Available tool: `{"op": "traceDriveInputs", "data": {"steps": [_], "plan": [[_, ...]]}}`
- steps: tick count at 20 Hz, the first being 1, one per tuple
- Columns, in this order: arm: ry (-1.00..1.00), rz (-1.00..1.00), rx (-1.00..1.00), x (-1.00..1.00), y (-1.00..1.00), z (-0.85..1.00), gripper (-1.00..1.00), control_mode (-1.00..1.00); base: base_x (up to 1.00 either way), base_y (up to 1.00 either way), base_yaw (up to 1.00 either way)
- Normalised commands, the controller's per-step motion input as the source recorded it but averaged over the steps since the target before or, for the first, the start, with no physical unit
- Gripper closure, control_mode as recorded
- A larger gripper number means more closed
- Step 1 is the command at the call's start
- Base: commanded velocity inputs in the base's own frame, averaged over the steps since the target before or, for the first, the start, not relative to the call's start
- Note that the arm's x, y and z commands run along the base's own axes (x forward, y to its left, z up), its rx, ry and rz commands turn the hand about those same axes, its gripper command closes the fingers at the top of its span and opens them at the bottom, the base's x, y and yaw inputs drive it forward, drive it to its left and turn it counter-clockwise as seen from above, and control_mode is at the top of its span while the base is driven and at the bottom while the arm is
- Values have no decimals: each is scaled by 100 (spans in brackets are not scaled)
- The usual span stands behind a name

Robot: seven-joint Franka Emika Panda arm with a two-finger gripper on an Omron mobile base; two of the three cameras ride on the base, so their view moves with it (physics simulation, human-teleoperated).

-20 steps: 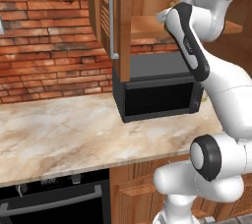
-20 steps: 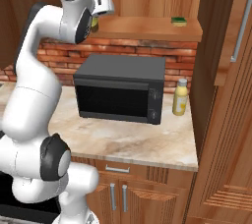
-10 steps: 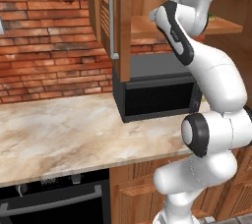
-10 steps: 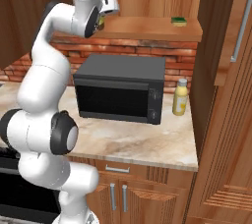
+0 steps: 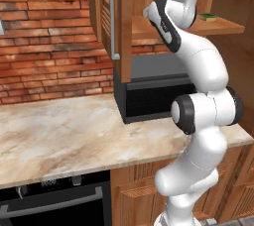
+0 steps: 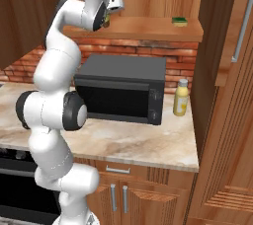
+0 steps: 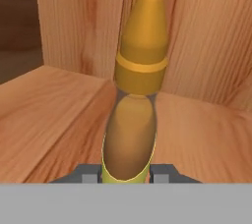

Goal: Pick the canned food and honey bottle from the counter and place them in the cabinets closest to them.

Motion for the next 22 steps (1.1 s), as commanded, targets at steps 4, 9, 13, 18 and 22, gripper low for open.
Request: {"op": "traceDriveInputs", "data": {"steps": [4, 9, 13, 18, 22], "plan": [[4, 0, 0, 76, 0, -9, 100, -100, 0, 0, 0], [5, 0, 0, 66, 0, -13, -100, -100, 0, 0, 0], [2, 0, 0, 41, 0, -9, -100, -100, 0, 0, 0], [0, 0, 0, 0, 0, 0, -100, -100, 0, 0, 0], [0, 0, 0, -26, -6, 8, -100, -100, 0, 0, 0]]}}
